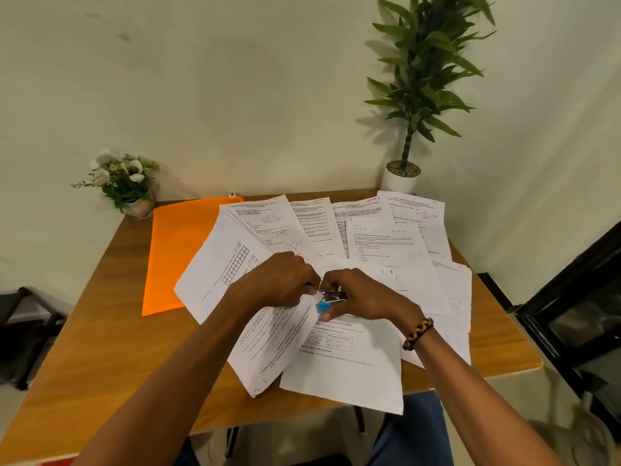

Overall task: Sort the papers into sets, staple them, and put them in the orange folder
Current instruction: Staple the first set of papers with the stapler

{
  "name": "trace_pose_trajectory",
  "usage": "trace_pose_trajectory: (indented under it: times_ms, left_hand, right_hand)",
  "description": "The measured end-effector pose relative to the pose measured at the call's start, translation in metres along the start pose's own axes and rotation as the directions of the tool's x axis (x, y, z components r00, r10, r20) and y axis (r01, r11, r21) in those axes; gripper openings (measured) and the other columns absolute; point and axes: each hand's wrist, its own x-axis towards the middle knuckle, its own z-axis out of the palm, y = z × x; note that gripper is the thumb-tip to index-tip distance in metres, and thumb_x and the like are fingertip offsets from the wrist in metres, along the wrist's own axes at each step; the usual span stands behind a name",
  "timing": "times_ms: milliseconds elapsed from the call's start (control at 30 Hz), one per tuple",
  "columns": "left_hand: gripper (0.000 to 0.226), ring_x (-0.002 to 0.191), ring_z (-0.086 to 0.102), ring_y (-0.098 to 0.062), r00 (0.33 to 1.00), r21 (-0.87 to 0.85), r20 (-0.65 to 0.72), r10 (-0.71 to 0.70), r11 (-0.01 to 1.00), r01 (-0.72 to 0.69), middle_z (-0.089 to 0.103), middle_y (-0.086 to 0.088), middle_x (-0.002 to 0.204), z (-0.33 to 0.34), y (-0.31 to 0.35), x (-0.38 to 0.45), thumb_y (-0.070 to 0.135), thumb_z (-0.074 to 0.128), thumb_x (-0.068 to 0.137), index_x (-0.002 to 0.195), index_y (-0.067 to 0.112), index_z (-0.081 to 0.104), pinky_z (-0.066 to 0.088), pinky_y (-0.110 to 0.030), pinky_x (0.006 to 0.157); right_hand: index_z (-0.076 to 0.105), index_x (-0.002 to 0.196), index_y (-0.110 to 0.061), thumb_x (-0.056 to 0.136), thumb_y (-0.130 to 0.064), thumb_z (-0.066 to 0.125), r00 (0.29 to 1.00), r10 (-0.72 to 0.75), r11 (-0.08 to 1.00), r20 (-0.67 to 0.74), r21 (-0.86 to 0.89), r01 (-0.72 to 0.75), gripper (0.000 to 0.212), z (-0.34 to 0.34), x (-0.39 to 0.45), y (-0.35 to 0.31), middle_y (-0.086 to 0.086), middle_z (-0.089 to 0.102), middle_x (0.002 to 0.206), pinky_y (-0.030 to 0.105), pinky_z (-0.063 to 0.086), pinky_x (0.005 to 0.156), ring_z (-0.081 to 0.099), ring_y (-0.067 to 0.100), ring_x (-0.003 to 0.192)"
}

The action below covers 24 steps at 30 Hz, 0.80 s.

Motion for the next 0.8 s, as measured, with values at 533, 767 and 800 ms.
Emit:
trace_pose_trajectory:
  times_ms: [533, 767, 800]
  left_hand:
    - [0.014, 0.089, 0.044, -0.011, 0.992, 0.020, 0.121, -0.021, 1.000, 0.019, 0.061, 0.002, 0.095, 0.005, 0.005, -0.002, 0.020, 0.066, 0.097, 0.111, 0.019, 0.067, 0.051, -0.037, 0.087]
    - [0.013, 0.095, 0.046, -0.014, 0.989, 0.005, 0.151, -0.010, 1.000, 0.009, 0.048, 0.007, 0.090, 0.008, 0.005, 0.000, 0.020, 0.064, 0.098, 0.112, 0.019, 0.066, 0.048, -0.035, 0.085]
    - [0.014, 0.093, 0.045, -0.013, 0.988, 0.007, 0.151, -0.004, 1.000, 0.003, 0.050, 0.006, 0.091, 0.009, 0.004, 0.001, 0.021, 0.064, 0.098, 0.112, 0.018, 0.066, 0.049, -0.036, 0.087]
  right_hand:
    - [0.070, 0.098, -0.008, 0.078, -0.045, 0.084, 0.999, -0.018, 1.000, 0.036, -0.013, 0.018, 0.045, 0.008, 0.003, 0.000, 0.009, 0.067, 0.089, 0.029, 0.041, 0.065, 0.053, 0.010, 0.070]
    - [0.065, 0.090, 0.003, 0.081, -0.043, 0.082, 0.998, -0.030, 1.000, 0.052, 0.010, 0.030, 0.050, 0.010, 0.004, 0.002, 0.001, 0.048, 0.070, 0.025, 0.029, 0.058, 0.036, 0.009, 0.061]
    - [0.064, 0.087, 0.001, 0.080, -0.042, 0.083, 0.999, -0.027, 1.000, 0.047, 0.012, 0.027, 0.048, 0.012, 0.005, 0.004, -0.001, 0.047, 0.069, 0.026, 0.030, 0.059, 0.036, 0.009, 0.060]
